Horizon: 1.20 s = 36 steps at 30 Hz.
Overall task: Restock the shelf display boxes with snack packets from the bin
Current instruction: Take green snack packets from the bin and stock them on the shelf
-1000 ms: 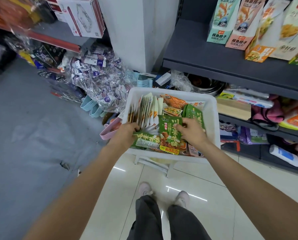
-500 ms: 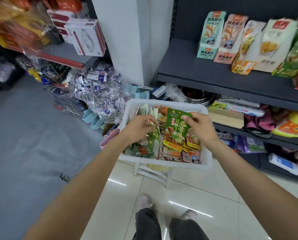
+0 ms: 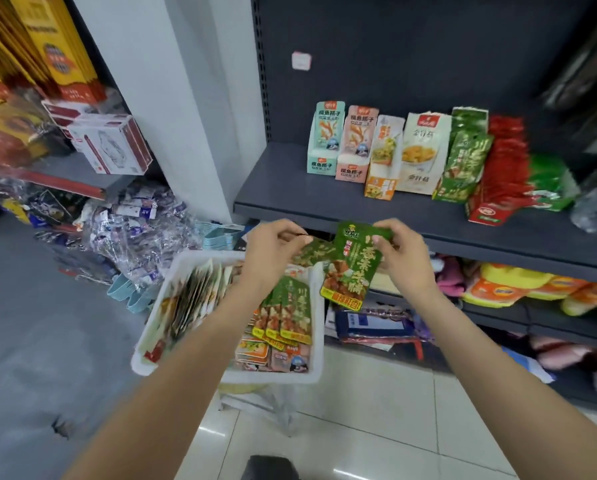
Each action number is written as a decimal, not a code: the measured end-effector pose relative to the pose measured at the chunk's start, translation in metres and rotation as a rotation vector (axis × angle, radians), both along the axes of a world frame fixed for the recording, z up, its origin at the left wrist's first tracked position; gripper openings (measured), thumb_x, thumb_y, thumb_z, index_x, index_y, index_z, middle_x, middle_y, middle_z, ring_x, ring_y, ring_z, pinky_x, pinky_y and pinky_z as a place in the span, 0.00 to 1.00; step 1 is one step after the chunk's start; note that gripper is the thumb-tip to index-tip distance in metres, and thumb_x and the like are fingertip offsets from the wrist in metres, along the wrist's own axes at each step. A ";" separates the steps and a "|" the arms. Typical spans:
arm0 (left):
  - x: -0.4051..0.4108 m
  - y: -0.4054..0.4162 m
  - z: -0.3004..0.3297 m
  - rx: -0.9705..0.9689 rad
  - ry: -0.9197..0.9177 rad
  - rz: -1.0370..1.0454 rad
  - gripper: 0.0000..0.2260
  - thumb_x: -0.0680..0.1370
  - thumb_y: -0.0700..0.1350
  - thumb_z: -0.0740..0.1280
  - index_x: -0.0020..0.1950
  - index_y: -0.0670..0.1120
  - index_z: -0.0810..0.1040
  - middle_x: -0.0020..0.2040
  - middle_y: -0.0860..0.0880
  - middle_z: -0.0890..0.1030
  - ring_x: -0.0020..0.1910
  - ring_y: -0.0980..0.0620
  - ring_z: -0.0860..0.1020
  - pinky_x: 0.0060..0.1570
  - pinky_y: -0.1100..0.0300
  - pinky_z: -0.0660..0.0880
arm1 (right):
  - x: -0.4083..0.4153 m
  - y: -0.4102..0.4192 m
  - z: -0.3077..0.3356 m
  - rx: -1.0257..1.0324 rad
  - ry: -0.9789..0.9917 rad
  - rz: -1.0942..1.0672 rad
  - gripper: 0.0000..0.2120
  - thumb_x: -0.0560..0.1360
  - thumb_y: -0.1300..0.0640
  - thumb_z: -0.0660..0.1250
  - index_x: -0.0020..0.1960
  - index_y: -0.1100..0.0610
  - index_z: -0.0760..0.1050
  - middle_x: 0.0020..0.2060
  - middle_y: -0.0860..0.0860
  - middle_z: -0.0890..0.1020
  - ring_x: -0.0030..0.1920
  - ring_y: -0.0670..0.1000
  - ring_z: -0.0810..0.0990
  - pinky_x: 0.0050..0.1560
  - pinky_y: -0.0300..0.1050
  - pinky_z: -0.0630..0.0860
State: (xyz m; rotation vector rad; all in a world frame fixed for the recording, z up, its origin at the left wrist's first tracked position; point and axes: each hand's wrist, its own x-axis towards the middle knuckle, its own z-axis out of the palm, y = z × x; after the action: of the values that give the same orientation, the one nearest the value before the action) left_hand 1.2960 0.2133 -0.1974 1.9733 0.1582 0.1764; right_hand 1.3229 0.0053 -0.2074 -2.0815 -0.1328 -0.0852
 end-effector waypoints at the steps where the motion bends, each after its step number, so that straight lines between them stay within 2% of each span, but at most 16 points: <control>1: 0.009 -0.012 0.002 0.075 -0.037 0.008 0.02 0.72 0.40 0.72 0.40 0.45 0.81 0.34 0.51 0.78 0.32 0.58 0.76 0.37 0.65 0.74 | 0.005 -0.013 0.005 -0.025 -0.021 -0.012 0.05 0.78 0.61 0.63 0.49 0.52 0.74 0.36 0.51 0.78 0.40 0.57 0.79 0.44 0.61 0.78; 4: 0.039 -0.040 0.013 0.217 -0.126 0.011 0.02 0.72 0.43 0.73 0.40 0.48 0.81 0.40 0.49 0.76 0.35 0.57 0.74 0.40 0.73 0.70 | 0.021 -0.046 0.022 -0.081 -0.078 -0.063 0.04 0.78 0.61 0.64 0.47 0.53 0.75 0.36 0.49 0.79 0.39 0.53 0.80 0.45 0.57 0.78; 5: 0.050 -0.048 0.017 0.226 -0.145 0.007 0.03 0.72 0.43 0.73 0.40 0.48 0.81 0.41 0.48 0.76 0.36 0.56 0.74 0.41 0.73 0.70 | 0.028 -0.055 0.027 -0.082 -0.089 -0.078 0.04 0.78 0.61 0.64 0.46 0.54 0.76 0.37 0.49 0.80 0.38 0.52 0.80 0.45 0.56 0.78; 7: 0.071 -0.064 0.027 0.214 -0.178 0.000 0.02 0.73 0.43 0.72 0.41 0.47 0.80 0.40 0.49 0.76 0.37 0.55 0.75 0.42 0.67 0.72 | 0.045 -0.074 0.036 -0.093 -0.115 -0.111 0.05 0.78 0.61 0.64 0.47 0.55 0.78 0.37 0.48 0.80 0.36 0.49 0.78 0.45 0.57 0.79; 10: 0.104 -0.090 0.043 0.153 -0.230 -0.040 0.02 0.75 0.41 0.70 0.42 0.46 0.78 0.37 0.55 0.76 0.39 0.53 0.76 0.45 0.61 0.76 | 0.073 -0.102 0.047 -0.055 -0.135 -0.174 0.07 0.78 0.62 0.64 0.51 0.58 0.80 0.42 0.46 0.79 0.42 0.48 0.78 0.49 0.57 0.79; 13: 0.145 -0.116 0.053 0.098 -0.251 -0.095 0.05 0.76 0.41 0.69 0.41 0.47 0.76 0.38 0.53 0.77 0.42 0.48 0.78 0.48 0.49 0.78 | 0.106 -0.129 0.054 -0.037 -0.142 -0.222 0.07 0.77 0.62 0.65 0.52 0.57 0.80 0.41 0.44 0.79 0.43 0.49 0.78 0.50 0.56 0.79; 17: 0.203 -0.142 0.060 0.086 -0.300 -0.154 0.03 0.76 0.42 0.68 0.43 0.47 0.77 0.41 0.53 0.78 0.45 0.49 0.78 0.50 0.51 0.77 | 0.156 -0.161 0.065 -0.048 -0.152 -0.282 0.06 0.77 0.61 0.66 0.50 0.55 0.80 0.39 0.49 0.81 0.42 0.59 0.81 0.44 0.59 0.80; 20: 0.239 -0.158 0.064 0.052 -0.325 -0.192 0.05 0.76 0.42 0.68 0.41 0.50 0.76 0.40 0.57 0.77 0.44 0.50 0.79 0.50 0.52 0.77 | 0.190 -0.181 0.071 -0.010 -0.152 -0.316 0.05 0.77 0.62 0.65 0.49 0.55 0.79 0.42 0.58 0.82 0.42 0.59 0.81 0.44 0.56 0.81; 24: 0.275 -0.175 0.064 0.049 -0.350 -0.222 0.02 0.76 0.43 0.68 0.43 0.46 0.77 0.40 0.57 0.77 0.44 0.53 0.77 0.45 0.66 0.72 | 0.226 -0.199 0.069 0.067 -0.129 -0.346 0.06 0.77 0.63 0.65 0.47 0.55 0.79 0.42 0.53 0.81 0.43 0.51 0.79 0.47 0.56 0.81; 28: 0.299 -0.188 0.062 0.032 -0.344 -0.242 0.03 0.76 0.43 0.68 0.43 0.48 0.76 0.38 0.59 0.76 0.39 0.64 0.74 0.43 0.68 0.72 | 0.252 -0.210 0.063 0.089 -0.129 -0.373 0.07 0.78 0.63 0.64 0.48 0.56 0.80 0.45 0.53 0.81 0.48 0.57 0.80 0.50 0.56 0.80; 33: 0.315 -0.199 0.058 0.013 -0.328 -0.262 0.03 0.76 0.43 0.67 0.43 0.48 0.75 0.40 0.57 0.77 0.42 0.58 0.76 0.47 0.57 0.77 | 0.278 -0.217 0.056 0.061 -0.103 -0.338 0.08 0.77 0.63 0.64 0.47 0.53 0.80 0.45 0.51 0.82 0.50 0.56 0.81 0.53 0.57 0.79; 36: 0.318 -0.203 0.056 0.001 -0.304 -0.260 0.03 0.77 0.43 0.67 0.44 0.48 0.75 0.42 0.53 0.78 0.43 0.56 0.76 0.48 0.55 0.76 | 0.287 -0.220 0.049 -0.030 -0.089 -0.281 0.09 0.77 0.63 0.65 0.46 0.50 0.80 0.44 0.47 0.82 0.49 0.52 0.80 0.55 0.58 0.77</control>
State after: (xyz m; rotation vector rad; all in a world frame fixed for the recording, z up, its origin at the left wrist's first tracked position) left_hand 1.6144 0.0103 -0.1411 1.9216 -0.2943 0.3031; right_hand 1.6098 -0.2145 -0.1584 -2.1159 0.1065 -0.3486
